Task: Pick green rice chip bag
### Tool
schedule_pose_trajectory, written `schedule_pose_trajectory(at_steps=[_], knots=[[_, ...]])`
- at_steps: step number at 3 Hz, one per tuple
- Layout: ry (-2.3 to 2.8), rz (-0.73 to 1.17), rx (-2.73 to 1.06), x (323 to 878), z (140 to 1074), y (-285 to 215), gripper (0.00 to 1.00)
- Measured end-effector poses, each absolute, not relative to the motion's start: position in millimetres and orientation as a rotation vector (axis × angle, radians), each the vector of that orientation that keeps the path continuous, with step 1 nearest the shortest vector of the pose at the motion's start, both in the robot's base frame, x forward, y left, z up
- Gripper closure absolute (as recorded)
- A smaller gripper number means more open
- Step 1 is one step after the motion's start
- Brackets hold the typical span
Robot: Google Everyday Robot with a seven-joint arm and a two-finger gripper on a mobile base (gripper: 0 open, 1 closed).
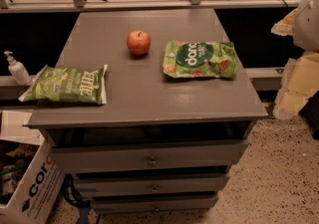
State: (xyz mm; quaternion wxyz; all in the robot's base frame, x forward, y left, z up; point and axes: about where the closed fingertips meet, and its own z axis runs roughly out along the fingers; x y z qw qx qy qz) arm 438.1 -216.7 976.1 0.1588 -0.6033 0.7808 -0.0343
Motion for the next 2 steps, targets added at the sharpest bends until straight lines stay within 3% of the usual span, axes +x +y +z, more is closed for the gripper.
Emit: schedule_pose_trajectory(at_steps=[2], knots=[[2.19,-0.169,-1.745,441.5,969.2,-216.8,0.0]])
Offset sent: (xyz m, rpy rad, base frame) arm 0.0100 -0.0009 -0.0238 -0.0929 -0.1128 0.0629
